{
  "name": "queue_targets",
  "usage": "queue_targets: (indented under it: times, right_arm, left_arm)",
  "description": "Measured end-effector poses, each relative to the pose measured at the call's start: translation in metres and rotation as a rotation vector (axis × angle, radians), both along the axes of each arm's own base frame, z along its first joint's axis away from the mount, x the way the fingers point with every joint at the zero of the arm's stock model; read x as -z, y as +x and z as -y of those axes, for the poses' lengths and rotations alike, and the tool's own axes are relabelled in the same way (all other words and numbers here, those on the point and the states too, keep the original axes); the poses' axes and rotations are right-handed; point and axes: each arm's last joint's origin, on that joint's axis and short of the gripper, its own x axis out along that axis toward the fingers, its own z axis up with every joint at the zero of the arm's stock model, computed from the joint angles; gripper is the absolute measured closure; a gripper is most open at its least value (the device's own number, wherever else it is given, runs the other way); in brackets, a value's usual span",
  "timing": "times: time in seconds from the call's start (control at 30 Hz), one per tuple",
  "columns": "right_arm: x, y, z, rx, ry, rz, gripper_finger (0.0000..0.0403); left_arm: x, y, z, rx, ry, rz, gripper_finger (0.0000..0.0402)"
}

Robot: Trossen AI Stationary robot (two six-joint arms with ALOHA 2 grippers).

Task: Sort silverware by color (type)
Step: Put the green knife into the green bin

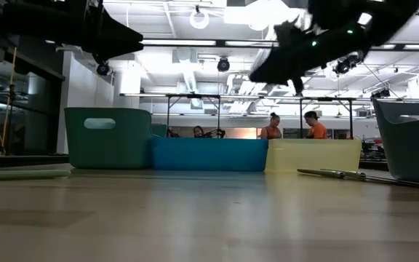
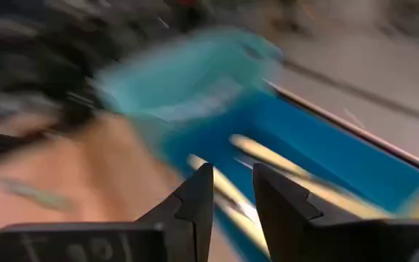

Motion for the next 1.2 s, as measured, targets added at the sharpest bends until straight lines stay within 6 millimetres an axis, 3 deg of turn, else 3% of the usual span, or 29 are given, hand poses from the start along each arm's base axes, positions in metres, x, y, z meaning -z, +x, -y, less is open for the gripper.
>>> queue_targets:
  times: [0.1,0.27,0.43,0.57,1.2]
  right_arm:
    - [0.009,0.002,-0.025,-0.135,-0.090,0.203,0.0309]
    - [0.010,0.006,-0.043,-0.248,-0.239,0.319,0.0308]
    - [0.000,0.018,-0.045,-0.292,-0.283,0.282,0.0308]
    - [0.004,0.021,-0.045,-0.315,-0.312,0.184,0.0308]
    - [0.005,0.021,-0.045,-0.316,-0.302,0.177,0.0308]
  left_arm:
    - [0.000,0.000,0.000,-0.001,-0.015,0.004,0.0240]
    - [0.000,0.000,0.000,0.000,0.008,0.001,0.0240]
    - [0.000,0.000,0.000,0.006,0.009,-0.006,0.0240]
    - [0.001,0.000,0.000,0.012,0.005,-0.017,0.0240]
    - [0.003,0.000,0.001,0.034,-0.028,-0.028,0.0240]
